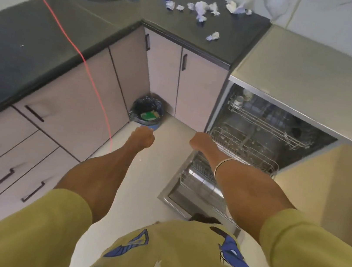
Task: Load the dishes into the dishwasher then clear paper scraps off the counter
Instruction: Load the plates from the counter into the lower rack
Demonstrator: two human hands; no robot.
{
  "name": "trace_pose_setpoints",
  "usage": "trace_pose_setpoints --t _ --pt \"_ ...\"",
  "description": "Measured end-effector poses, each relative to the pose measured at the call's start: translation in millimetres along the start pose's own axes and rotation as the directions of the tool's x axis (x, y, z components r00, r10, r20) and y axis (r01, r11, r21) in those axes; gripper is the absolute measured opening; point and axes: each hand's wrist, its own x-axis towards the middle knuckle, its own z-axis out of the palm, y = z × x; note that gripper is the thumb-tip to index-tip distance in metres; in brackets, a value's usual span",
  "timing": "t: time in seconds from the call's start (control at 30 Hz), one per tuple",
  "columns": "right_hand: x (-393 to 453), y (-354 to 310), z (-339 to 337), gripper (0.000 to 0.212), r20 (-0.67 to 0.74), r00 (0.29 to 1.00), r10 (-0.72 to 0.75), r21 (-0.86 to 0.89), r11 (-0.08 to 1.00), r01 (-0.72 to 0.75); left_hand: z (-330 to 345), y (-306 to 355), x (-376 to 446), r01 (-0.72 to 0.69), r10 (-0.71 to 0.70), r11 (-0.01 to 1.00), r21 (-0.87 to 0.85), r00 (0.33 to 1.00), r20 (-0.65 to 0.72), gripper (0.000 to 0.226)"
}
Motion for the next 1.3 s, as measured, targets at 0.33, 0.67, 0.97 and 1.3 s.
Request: trace_pose_setpoints --t 0.33,0.67,0.97,1.3 --pt "60 -119 -18 0.04 -0.096 0.989 -0.109 -0.082 0.991 0.102 -74 -67 25 0.112 -0.134 0.98 -0.167 0.982 -0.131 0.036" --pt "163 -242 -64 0.043 -0.039 0.975 -0.22 -0.163 0.964 0.211 -157 -122 137 0.158 -0.199 0.963 -0.221 0.964 -0.178 0.038" --pt "242 -304 -136 0.031 -0.2 0.951 -0.235 -0.04 0.972 0.232 -224 -148 245 0.083 -0.159 0.973 -0.217 0.92 -0.357 0.04" --pt "333 -357 -193 0.028 -0.355 0.91 -0.212 0.083 0.963 0.256 -286 -159 367 -0.03 -0.026 0.992 -0.119 0.895 -0.445 0.025"
